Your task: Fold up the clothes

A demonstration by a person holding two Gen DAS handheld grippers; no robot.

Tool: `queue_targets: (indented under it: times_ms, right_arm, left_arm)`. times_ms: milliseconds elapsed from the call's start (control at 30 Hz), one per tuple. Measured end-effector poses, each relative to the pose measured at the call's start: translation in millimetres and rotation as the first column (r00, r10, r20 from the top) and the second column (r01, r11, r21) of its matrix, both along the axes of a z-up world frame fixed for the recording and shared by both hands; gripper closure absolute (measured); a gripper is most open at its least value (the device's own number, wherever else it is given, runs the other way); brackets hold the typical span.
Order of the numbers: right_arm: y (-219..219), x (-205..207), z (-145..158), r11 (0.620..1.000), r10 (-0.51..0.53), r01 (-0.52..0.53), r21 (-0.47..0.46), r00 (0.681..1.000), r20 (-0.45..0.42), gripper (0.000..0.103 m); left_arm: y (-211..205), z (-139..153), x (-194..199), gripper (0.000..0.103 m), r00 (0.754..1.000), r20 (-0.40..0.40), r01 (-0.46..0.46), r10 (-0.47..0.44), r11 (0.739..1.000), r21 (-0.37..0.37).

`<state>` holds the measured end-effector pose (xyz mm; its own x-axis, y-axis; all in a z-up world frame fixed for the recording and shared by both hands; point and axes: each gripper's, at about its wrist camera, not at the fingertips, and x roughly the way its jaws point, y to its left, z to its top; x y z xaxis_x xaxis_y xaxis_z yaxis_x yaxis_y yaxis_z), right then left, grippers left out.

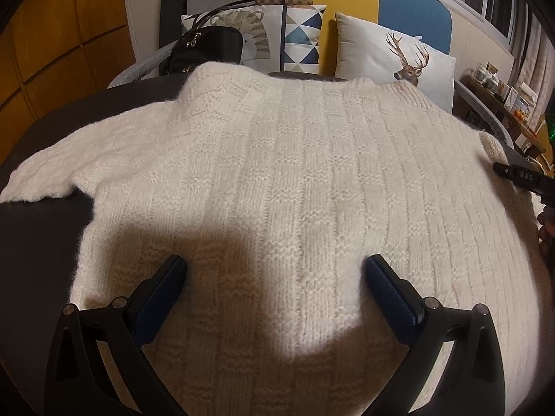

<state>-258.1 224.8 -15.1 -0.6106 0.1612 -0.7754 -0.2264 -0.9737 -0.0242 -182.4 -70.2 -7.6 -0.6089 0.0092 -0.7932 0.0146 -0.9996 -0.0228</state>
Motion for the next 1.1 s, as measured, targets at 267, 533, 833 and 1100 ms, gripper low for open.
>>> queue_targets:
  times_ms: [267,533,833,1100]
  right_arm:
    - [-1.2,5.2,7.8,1.000,0.006,-0.006,0.006,1.000,0.025,0.050]
    - [17.8,37.3,22.0,0.992,-0.071,0.072,0.101,0.997,-0.016,0.050]
    - [36.5,40.7,1.7,0.985,-0.151,0.149,0.090,0.988,0.012,0.049]
    - [42.3,43.3,-4.4,0.981,-0.177,0.175,0.083,0.984,0.009,0.049]
  left_arm:
    - [-0.6,0.3,0.6,0.000,1.000,-0.002,0.001,-0.001,1.000,0.000]
    - [1.6,1.1,1.5,0.000,1.000,-0.003,0.000,0.000,1.000,-0.007]
    - [1.6,1.3,1.0,0.000,1.000,-0.002,0.001,-0.001,1.000,-0.008]
    - [1.0,1.4,1.3,0.000,1.000,-0.003,0.002,-0.002,1.000,-0.009]
